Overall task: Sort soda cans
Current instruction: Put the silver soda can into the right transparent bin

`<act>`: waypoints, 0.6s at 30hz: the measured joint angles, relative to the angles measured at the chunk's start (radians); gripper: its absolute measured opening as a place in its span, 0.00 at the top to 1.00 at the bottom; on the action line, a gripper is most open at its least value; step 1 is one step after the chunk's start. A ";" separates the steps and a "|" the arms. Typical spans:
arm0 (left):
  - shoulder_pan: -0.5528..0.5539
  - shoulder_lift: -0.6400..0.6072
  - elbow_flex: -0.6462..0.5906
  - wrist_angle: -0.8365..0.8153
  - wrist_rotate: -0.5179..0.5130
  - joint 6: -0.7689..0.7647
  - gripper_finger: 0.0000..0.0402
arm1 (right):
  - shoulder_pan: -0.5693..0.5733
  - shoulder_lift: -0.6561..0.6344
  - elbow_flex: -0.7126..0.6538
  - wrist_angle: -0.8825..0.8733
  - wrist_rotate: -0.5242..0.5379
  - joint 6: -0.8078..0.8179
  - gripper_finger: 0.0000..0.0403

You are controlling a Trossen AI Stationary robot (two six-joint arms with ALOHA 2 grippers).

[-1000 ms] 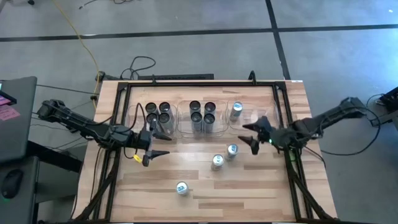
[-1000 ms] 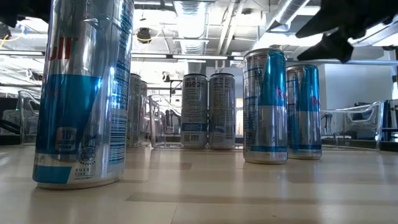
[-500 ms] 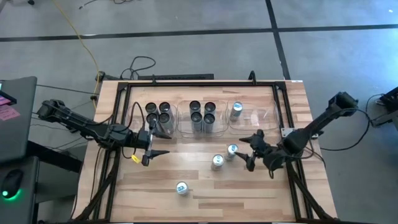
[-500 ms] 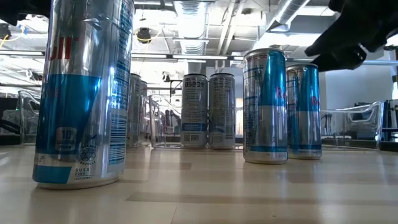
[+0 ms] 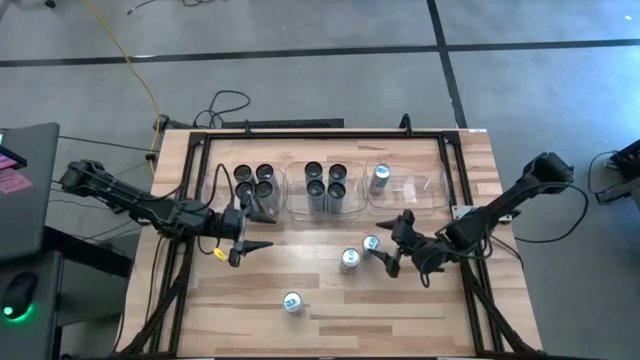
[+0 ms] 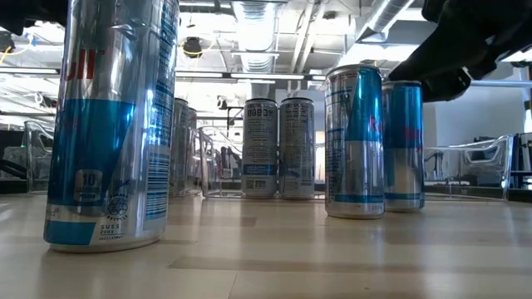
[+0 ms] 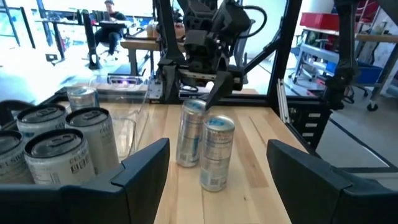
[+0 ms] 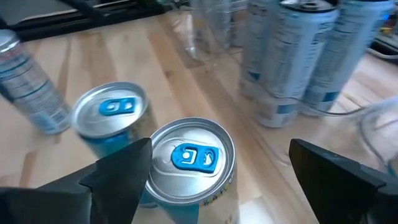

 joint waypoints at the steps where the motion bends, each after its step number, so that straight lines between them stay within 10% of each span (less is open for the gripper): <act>1: 0.000 0.000 0.000 -0.003 0.000 -0.003 0.34 | 0.000 0.000 0.000 0.008 -0.005 -0.008 0.01; 18: 0.000 0.000 0.000 0.009 -0.002 0.001 0.34 | -0.073 -0.013 -0.001 0.020 -0.035 -0.063 0.01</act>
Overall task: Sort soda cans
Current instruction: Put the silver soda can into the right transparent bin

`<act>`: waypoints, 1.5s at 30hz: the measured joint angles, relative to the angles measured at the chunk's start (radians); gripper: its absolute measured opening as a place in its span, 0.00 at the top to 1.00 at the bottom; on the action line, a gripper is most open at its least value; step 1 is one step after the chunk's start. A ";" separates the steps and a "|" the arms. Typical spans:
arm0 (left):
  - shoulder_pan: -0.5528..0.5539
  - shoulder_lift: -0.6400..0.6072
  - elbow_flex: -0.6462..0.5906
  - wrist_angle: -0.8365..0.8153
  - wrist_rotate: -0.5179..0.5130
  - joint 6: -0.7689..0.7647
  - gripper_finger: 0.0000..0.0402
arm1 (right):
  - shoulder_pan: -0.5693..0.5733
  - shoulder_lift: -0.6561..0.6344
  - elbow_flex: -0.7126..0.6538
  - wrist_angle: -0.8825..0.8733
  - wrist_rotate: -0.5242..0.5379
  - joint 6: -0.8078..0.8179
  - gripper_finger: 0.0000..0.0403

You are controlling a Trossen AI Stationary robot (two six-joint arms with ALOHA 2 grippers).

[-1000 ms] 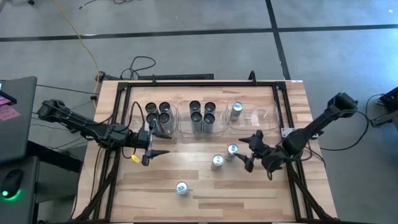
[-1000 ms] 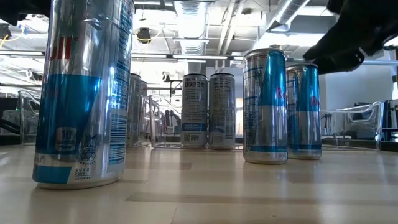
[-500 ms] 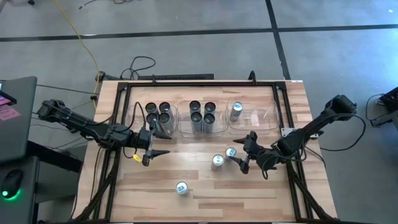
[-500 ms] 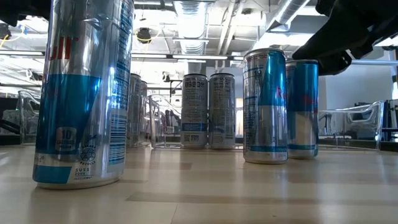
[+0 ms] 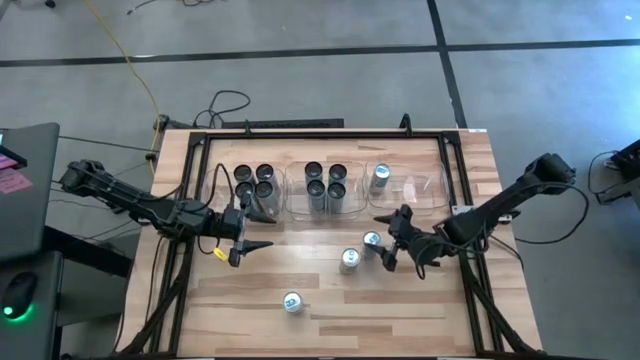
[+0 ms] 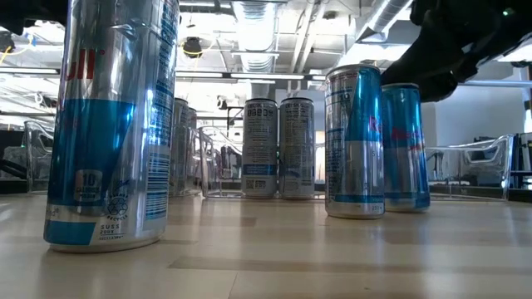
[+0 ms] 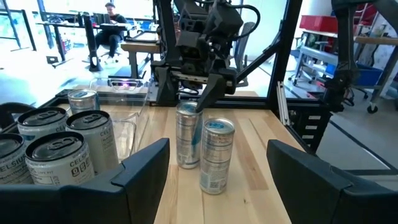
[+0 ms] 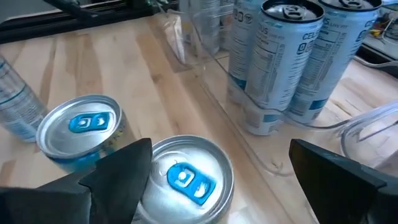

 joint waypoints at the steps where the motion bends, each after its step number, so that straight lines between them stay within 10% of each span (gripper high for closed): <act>1: 0.000 0.000 0.000 0.000 0.000 0.000 0.34 | 0.003 -0.007 0.000 -0.004 -0.002 -0.003 0.01; 27: 0.000 0.001 0.000 -0.045 -0.001 -0.003 0.34 | 0.020 0.049 0.000 -0.007 -0.049 0.028 0.01; 37: 0.000 0.000 0.000 -0.060 -0.002 -0.006 0.34 | 0.007 0.023 0.001 -0.085 -0.053 0.090 0.47; 45: 0.000 0.012 0.000 -0.065 -0.003 -0.016 0.34 | 0.001 -0.131 0.031 -0.213 -0.057 0.015 0.48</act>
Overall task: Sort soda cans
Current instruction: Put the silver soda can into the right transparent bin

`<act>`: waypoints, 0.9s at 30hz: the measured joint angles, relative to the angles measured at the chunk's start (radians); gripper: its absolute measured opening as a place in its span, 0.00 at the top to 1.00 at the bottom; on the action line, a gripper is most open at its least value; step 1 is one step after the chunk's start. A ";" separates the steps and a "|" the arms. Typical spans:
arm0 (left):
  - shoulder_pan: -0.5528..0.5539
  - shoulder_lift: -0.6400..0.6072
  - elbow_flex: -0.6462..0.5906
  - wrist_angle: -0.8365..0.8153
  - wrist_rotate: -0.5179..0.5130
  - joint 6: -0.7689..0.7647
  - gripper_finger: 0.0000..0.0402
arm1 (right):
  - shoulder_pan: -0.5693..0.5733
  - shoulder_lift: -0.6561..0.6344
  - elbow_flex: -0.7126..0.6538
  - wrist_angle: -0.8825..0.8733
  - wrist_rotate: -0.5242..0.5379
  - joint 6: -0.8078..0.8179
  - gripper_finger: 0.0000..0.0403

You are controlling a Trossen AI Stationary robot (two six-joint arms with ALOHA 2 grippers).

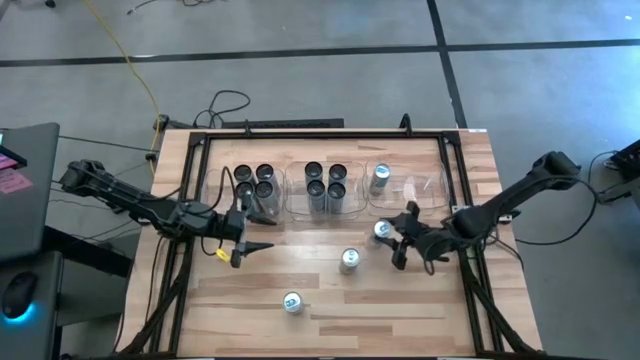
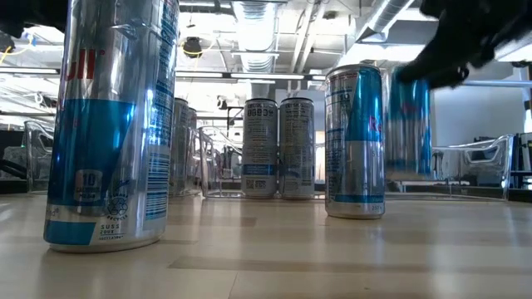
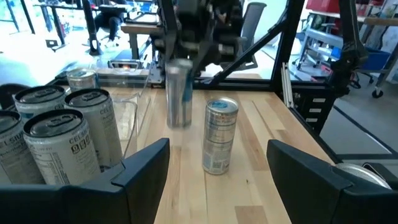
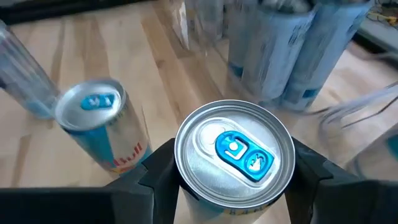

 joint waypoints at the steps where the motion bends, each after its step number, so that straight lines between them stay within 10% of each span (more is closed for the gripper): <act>1: 0.000 0.002 0.000 -0.001 0.000 -0.004 0.34 | 0.000 -0.028 0.013 -0.034 -0.001 0.000 0.48; 16: 0.000 0.006 -0.001 -0.018 -0.105 0.001 0.34 | -0.041 -0.274 0.123 -0.239 0.195 -0.142 0.48; 27: 0.000 0.006 -0.001 -0.018 -0.105 -0.017 0.34 | -0.226 -0.210 0.108 -0.250 0.112 -0.126 0.48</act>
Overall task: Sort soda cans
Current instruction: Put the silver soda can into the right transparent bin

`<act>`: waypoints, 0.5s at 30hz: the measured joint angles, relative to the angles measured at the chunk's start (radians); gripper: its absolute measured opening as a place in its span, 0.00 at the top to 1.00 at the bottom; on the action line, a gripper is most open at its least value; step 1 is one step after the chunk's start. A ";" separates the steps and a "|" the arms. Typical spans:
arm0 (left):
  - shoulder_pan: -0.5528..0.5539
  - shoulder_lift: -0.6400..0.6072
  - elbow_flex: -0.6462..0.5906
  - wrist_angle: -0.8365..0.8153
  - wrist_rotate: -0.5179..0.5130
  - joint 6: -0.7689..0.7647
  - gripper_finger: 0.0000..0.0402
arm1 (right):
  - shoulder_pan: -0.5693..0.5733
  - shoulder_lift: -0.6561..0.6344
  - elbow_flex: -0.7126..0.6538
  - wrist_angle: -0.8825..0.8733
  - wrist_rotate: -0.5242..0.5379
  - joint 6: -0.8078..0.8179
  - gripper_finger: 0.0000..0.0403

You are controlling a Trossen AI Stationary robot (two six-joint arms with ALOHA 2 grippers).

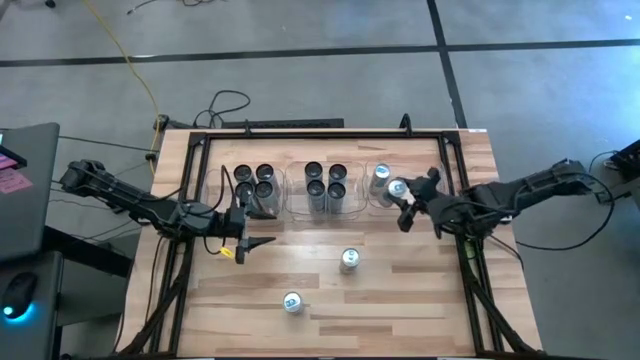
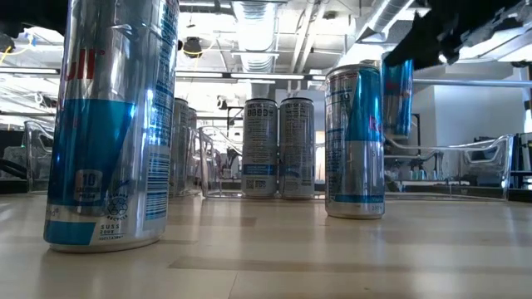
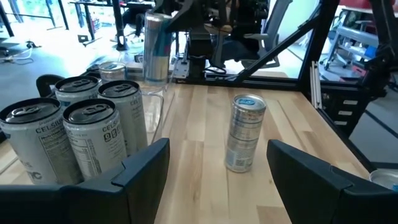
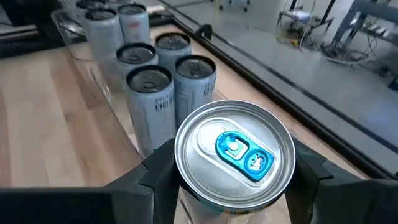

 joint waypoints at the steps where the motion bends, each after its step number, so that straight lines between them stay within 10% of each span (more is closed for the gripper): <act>1: 0.000 0.000 0.000 0.000 0.000 -0.004 0.34 | -0.013 0.011 0.000 0.002 -0.006 0.004 0.48; 15: 0.000 0.000 0.000 -0.031 -0.002 -0.045 0.34 | -0.096 0.222 0.000 0.025 -0.027 0.138 0.48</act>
